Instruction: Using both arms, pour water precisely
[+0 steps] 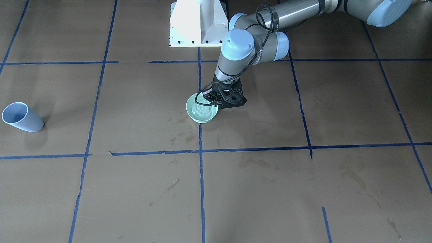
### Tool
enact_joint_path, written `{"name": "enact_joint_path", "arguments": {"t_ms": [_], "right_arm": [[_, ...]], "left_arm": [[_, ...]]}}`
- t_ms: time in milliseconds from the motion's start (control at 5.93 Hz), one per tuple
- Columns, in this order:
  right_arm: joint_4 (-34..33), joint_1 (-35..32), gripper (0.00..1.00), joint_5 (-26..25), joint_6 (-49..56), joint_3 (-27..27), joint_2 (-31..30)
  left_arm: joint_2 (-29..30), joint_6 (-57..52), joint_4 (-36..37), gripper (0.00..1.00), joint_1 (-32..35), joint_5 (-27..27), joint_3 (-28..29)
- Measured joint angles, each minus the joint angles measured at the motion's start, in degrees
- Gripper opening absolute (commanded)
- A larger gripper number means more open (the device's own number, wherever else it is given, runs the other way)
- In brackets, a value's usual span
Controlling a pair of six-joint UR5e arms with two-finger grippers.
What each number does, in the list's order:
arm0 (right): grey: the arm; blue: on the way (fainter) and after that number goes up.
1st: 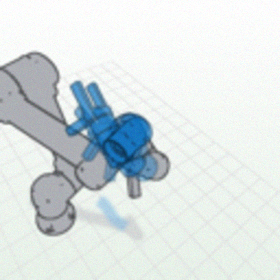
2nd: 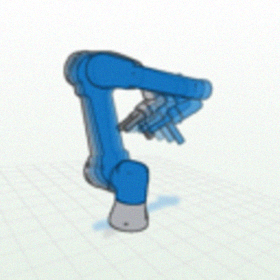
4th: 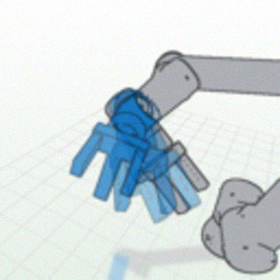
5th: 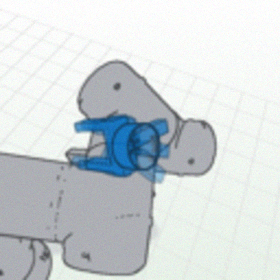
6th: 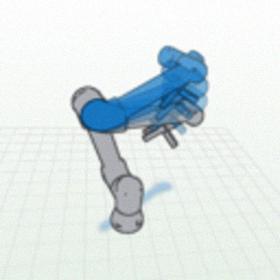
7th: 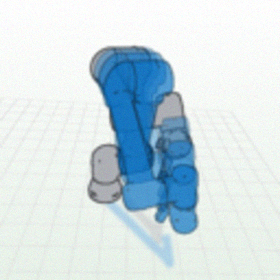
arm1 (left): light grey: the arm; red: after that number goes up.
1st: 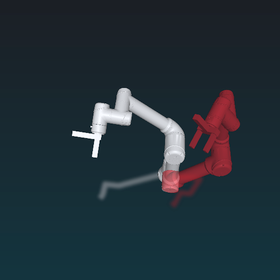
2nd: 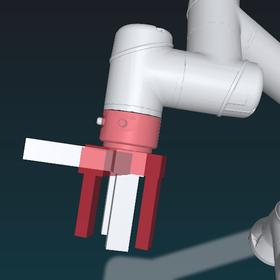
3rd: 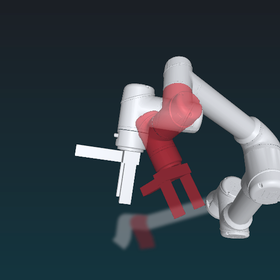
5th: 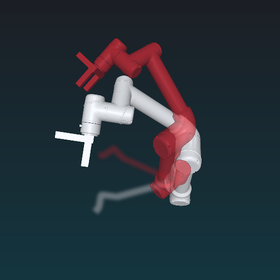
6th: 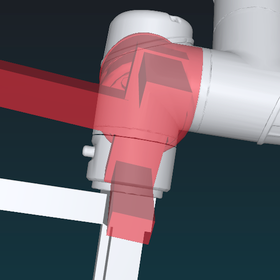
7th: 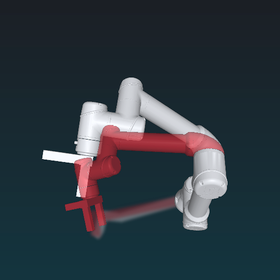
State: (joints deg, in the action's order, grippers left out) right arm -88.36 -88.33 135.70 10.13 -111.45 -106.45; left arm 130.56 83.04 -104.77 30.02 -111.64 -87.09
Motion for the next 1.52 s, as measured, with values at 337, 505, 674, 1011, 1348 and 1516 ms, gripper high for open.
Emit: {"name": "enact_joint_path", "arguments": {"t_ms": [337,505,674,1011,1348,1516], "right_arm": [[0.1,-0.1,1.0,0.0,0.1,-0.3,-0.1],[0.1,-0.2,1.0,-0.3,0.1,-0.5,0.0],[0.1,-0.3,1.0,-0.9,0.1,-0.7,0.0],[0.1,-0.3,1.0,-1.5,0.1,-1.2,0.0],[0.1,-0.3,1.0,-1.7,0.1,-1.4,0.2],[0.1,-0.4,1.0,-1.7,0.1,-1.5,0.2]], "left_arm": [[-3.2,-0.2,-1.7,0.0,2.2,-0.5,-4.1],[-5.1,-1.0,-2.2,0.0,3.8,-1.9,-5.9],[-7.3,-3.1,-2.3,0.0,5.8,-4.4,-7.3],[-13.5,-12.2,-2.4,0.0,11.5,-10.7,-9.9],[-19.2,-23.0,-2.5,0.0,18.0,-17.7,-10.3],[-22.5,-28.8,-2.5,0.0,21.6,-21.0,-10.3]]}}
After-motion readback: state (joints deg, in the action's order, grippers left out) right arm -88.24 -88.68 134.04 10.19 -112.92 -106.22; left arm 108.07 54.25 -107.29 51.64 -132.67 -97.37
